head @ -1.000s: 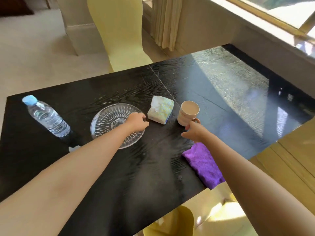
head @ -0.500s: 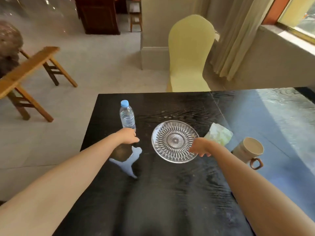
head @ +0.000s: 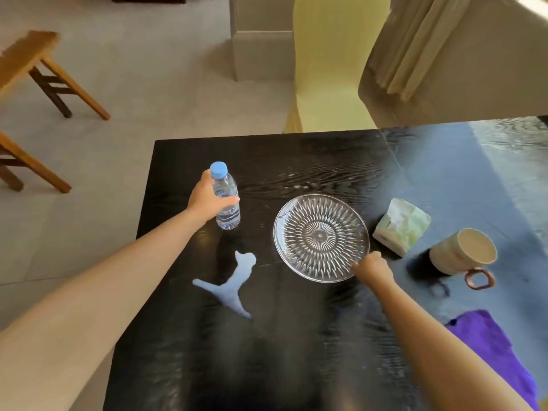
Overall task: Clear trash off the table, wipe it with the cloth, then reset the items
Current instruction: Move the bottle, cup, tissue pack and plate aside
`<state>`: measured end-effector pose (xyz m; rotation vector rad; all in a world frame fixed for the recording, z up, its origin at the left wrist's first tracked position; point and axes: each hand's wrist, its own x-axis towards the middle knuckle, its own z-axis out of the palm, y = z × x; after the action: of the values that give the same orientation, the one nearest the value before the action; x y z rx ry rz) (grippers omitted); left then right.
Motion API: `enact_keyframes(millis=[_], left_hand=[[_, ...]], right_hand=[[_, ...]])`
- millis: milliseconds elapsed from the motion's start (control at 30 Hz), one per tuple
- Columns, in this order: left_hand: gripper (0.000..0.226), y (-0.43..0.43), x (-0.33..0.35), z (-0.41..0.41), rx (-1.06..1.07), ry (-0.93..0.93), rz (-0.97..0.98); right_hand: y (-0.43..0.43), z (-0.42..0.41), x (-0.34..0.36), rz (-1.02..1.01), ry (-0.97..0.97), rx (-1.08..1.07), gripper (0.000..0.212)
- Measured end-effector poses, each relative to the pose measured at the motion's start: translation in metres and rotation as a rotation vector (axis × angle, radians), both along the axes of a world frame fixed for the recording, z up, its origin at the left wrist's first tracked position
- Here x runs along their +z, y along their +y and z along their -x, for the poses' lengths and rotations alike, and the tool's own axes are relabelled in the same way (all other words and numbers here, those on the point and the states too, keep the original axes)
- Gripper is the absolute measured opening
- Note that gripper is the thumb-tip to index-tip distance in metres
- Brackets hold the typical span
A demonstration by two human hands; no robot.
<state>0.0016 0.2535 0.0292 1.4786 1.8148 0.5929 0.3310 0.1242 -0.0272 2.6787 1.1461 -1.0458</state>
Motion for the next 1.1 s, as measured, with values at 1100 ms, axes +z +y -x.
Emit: enact_keyframes(millis=[1100], left_hand=[[0.07, -0.076, 0.014, -0.185, -0.326, -0.09, -0.153]], right_hand=[[-0.195, -0.1, -0.004, -0.599, 0.613, -0.858, 0.02]])
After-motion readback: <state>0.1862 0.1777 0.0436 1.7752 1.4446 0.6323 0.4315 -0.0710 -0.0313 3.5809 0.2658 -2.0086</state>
